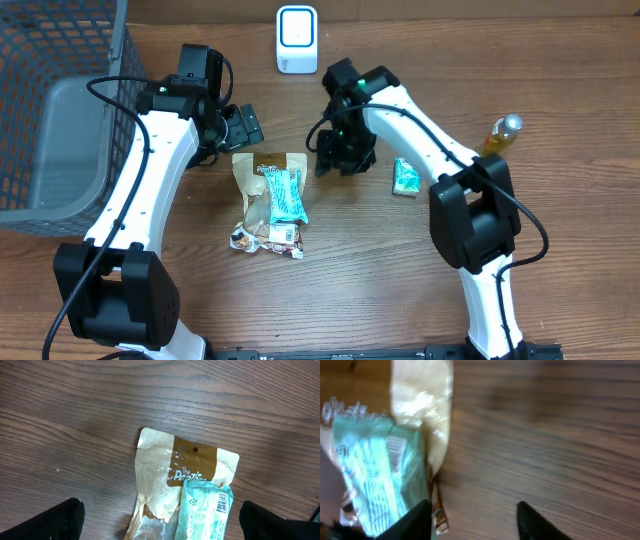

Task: Scan the item barcode
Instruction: 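Reach the right gripper to the mint wipe packet on the snack bag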

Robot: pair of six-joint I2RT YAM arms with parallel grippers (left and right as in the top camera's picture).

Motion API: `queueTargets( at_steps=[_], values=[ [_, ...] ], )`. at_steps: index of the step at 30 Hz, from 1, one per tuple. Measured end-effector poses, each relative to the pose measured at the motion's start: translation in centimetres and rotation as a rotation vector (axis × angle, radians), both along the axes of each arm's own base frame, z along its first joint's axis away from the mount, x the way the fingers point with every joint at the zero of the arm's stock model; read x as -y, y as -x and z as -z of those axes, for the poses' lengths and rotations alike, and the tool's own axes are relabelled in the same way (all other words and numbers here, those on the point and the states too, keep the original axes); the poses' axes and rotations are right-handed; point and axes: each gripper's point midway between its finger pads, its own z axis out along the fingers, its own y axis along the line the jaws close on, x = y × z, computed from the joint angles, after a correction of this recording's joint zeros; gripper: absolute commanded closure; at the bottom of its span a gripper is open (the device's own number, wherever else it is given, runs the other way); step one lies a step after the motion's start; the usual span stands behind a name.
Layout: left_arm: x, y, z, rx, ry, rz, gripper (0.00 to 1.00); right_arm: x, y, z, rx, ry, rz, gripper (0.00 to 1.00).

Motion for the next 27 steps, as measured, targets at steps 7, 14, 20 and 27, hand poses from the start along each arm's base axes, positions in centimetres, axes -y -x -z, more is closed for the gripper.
queueTargets(
  at_steps=[7, 14, 20, 27],
  values=[
    [0.0, 0.0, 0.0, 0.000, 0.000, 0.000, 0.00, -3.7, 2.7, -0.1, 0.010, -0.016, -0.102, 0.46],
    [0.0, 0.0, 0.0, 0.000, 0.000, 0.000, 0.00, -6.3, 3.9, 0.1, 0.047, -0.010, -0.137, 0.47],
    [0.0, 0.0, 0.0, 0.000, 0.000, 0.000, 0.00, -6.4, 3.6, 0.7, 0.066, -0.004, -0.122, 0.48],
    [0.0, 0.0, 0.0, 0.000, 0.000, 0.000, 0.00, -6.1, 4.0, 2.2, 0.050, 0.002, -0.116, 0.96]
  ],
)
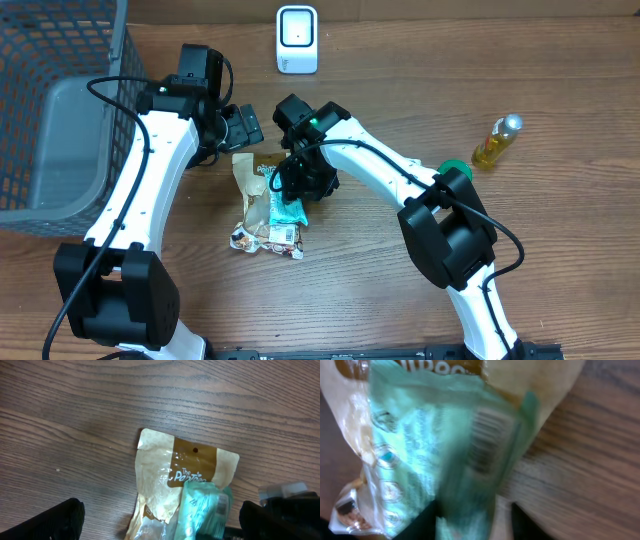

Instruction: Scan the item barcode

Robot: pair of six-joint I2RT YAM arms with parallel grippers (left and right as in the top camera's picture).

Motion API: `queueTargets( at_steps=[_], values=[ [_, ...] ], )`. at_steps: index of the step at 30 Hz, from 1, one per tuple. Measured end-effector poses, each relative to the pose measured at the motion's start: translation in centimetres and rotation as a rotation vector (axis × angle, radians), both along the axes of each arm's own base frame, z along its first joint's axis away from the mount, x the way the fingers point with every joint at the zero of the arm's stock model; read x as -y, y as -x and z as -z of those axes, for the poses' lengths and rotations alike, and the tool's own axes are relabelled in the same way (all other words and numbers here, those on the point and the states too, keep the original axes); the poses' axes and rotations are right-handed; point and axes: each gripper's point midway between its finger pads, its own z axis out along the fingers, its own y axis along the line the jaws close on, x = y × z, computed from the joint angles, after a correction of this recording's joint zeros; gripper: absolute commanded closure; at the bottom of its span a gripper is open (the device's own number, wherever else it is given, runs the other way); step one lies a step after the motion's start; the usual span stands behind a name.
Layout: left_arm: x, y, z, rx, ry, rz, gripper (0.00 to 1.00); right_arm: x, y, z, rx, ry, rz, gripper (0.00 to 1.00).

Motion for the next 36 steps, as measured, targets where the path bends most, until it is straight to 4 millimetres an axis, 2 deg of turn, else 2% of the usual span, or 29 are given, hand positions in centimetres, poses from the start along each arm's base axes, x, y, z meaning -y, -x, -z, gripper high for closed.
queueTargets(
  at_steps=[8, 11, 14, 19, 23, 24, 28, 36],
  values=[
    [0.0, 0.0, 0.0, 0.000, 0.000, 0.000, 0.00, 0.6, 0.0, -0.1, -0.014, 0.005, 0.006, 0.96],
    [0.0, 0.0, 0.0, 0.000, 0.000, 0.000, 0.00, 1.2, -1.0, -0.5, -0.004, 0.000, 0.022, 0.96],
    [0.0, 0.0, 0.0, 0.000, 0.000, 0.000, 0.00, 2.8, -3.1, -1.2, 0.020, -0.009, 0.071, 0.96],
    [0.0, 0.0, 0.0, 0.000, 0.000, 0.000, 0.00, 6.4, -6.1, -1.7, 0.041, -0.005, 0.163, 0.96],
    [0.0, 0.0, 0.0, 0.000, 0.000, 0.000, 0.00, 8.0, -6.8, -1.4, 0.059, 0.033, 0.188, 0.93],
    [0.0, 0.0, 0.0, 0.000, 0.000, 0.000, 0.00, 8.1, -6.7, -1.2, 0.061, 0.043, 0.185, 0.89],
    [0.0, 0.0, 0.0, 0.000, 0.000, 0.000, 0.00, 8.3, -6.5, -0.6, 0.082, 0.080, 0.170, 0.86],
    [0.0, 0.0, 0.0, 0.000, 0.000, 0.000, 0.00, 6.2, -6.0, -1.2, 0.040, -0.029, 0.157, 0.84]
  ],
)
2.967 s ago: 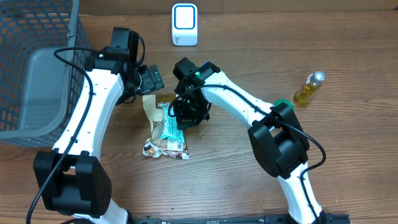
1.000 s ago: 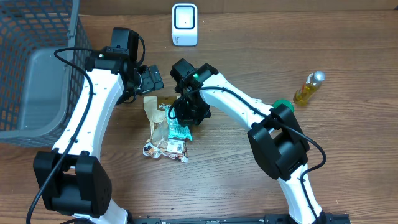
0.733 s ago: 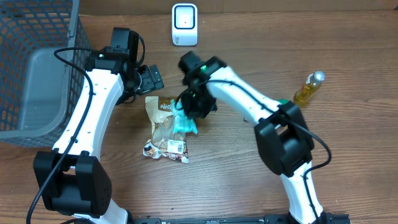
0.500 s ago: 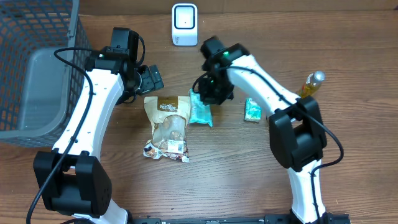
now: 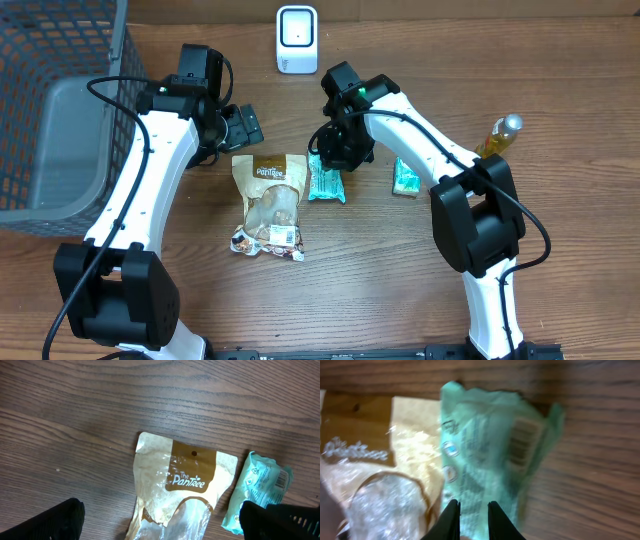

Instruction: Scan the item barcode

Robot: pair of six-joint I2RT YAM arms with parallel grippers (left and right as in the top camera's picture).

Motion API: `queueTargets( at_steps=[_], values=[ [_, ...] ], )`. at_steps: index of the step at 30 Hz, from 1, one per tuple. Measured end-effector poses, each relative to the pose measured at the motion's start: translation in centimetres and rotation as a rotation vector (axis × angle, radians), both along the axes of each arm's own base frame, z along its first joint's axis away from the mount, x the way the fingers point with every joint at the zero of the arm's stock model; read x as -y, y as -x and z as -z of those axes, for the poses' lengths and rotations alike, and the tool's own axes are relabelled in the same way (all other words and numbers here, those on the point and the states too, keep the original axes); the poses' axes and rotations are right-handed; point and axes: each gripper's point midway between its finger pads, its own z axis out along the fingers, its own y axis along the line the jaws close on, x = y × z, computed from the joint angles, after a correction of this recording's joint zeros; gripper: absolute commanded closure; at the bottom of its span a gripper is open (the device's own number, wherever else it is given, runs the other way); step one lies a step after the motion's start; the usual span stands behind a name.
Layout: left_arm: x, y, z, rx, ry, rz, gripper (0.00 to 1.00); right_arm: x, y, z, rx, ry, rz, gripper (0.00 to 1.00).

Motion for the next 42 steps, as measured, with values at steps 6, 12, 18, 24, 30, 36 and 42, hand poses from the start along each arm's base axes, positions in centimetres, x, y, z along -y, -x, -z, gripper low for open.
queueTargets(
  at_steps=[6, 12, 18, 24, 30, 36, 42],
  values=[
    [0.0, 0.0, 0.0, 0.000, 0.000, 0.000, 0.00, -0.1, 0.7, 0.2, -0.029, -0.013, -0.001, 0.78],
    [0.0, 0.0, 0.0, 0.000, 0.000, 0.000, 0.00, 0.7, 2.2, 2.3, -0.077, 0.011, -0.001, 0.75],
    [0.0, 0.0, 0.0, 0.000, 0.000, 0.000, 0.00, 0.6, 2.5, 2.8, -0.056, -0.025, 0.000, 0.66],
    [0.0, 0.0, 0.0, 0.000, 0.000, 0.000, 0.00, 0.7, 2.7, 2.9, -0.049, -0.034, 0.000, 0.74],
    [0.0, 0.0, 0.0, 0.000, 0.000, 0.000, 0.00, -0.6, 2.6, 0.8, -0.087, -0.132, -0.028, 0.70],
    [0.0, 0.0, 0.0, 0.000, 0.000, 0.000, 0.00, -2.0, -1.6, -5.3, 0.029, -0.272, -0.038, 0.68],
    [0.0, 0.0, 0.0, 0.000, 0.000, 0.000, 0.00, -0.9, -2.8, -5.2, 0.047, -0.291, -0.011, 0.69]
  ],
)
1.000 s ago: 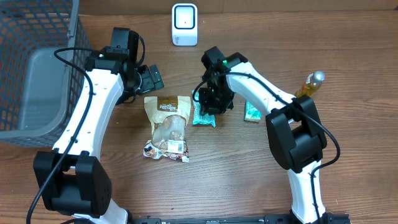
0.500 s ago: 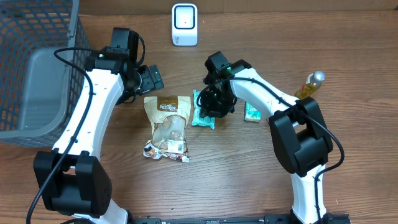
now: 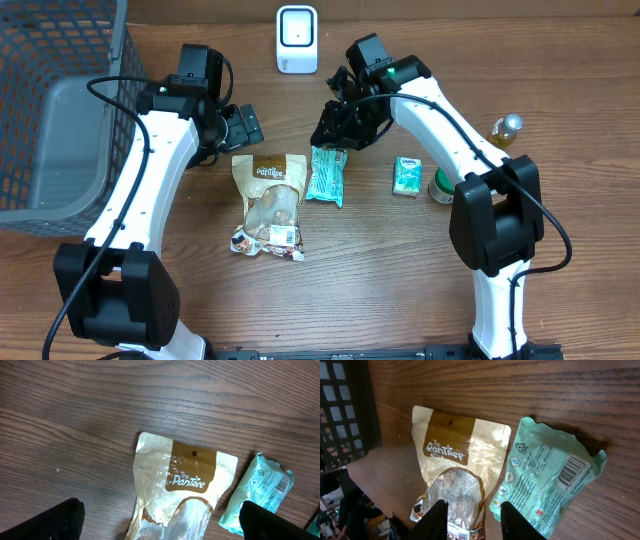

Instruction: Scan the item barcode

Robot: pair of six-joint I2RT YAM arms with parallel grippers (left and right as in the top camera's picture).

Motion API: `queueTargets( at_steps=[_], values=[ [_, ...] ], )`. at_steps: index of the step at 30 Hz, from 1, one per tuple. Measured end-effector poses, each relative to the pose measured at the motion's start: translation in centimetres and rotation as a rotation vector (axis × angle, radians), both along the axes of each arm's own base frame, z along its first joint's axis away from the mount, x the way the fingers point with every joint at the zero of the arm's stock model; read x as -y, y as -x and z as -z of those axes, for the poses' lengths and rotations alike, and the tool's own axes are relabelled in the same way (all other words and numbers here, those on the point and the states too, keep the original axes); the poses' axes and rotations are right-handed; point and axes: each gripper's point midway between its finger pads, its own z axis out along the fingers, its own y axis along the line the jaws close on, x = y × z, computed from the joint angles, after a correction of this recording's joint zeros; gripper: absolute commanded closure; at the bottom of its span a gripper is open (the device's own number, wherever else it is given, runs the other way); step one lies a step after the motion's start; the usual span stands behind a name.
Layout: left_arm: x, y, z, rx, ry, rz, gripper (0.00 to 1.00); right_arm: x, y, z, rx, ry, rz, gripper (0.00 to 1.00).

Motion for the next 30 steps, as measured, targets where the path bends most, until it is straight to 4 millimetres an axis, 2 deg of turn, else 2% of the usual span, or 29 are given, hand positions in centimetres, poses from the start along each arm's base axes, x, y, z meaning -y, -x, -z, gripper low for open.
queueTargets(
  at_steps=[3, 7, 11, 12, 13, 18, 27, 30],
  values=[
    [0.0, 0.0, 0.0, 0.000, 0.000, 0.000, 0.01, 0.1, 0.6, 1.0, -0.022, 0.006, -0.004, 0.71],
    [0.0, 0.0, 0.0, 0.000, 0.000, 0.000, 0.00, 0.4, 1.5, 3.3, -0.042, 0.026, -0.009, 0.81],
    [0.0, 0.0, 0.0, 0.000, 0.000, 0.000, 0.00, 1.9, 1.9, 6.6, -0.062, 0.117, 0.042, 0.83],
    [0.0, 0.0, 0.0, 0.000, 0.000, 0.000, 0.00, 2.8, 2.2, 8.5, -0.085, 0.167, 0.077, 0.83],
    [0.0, 0.0, 0.0, 0.000, 0.000, 0.000, 0.00, 2.7, 2.0, 8.7, -0.078, 0.162, 0.088, 0.83],
    [0.0, 0.0, 0.0, 0.000, 0.000, 0.000, 0.00, 2.4, 2.0, 8.7, -0.088, 0.149, 0.105, 0.85],
    [0.0, 0.0, 0.0, 0.000, 0.000, 0.000, 0.00, 1.2, 2.5, 5.8, -0.133, 0.112, 0.090, 0.85],
    [0.0, 0.0, 0.0, 0.000, 0.000, 0.000, 0.00, 0.4, 3.3, 5.5, -0.137, 0.112, 0.068, 0.85]
  ],
)
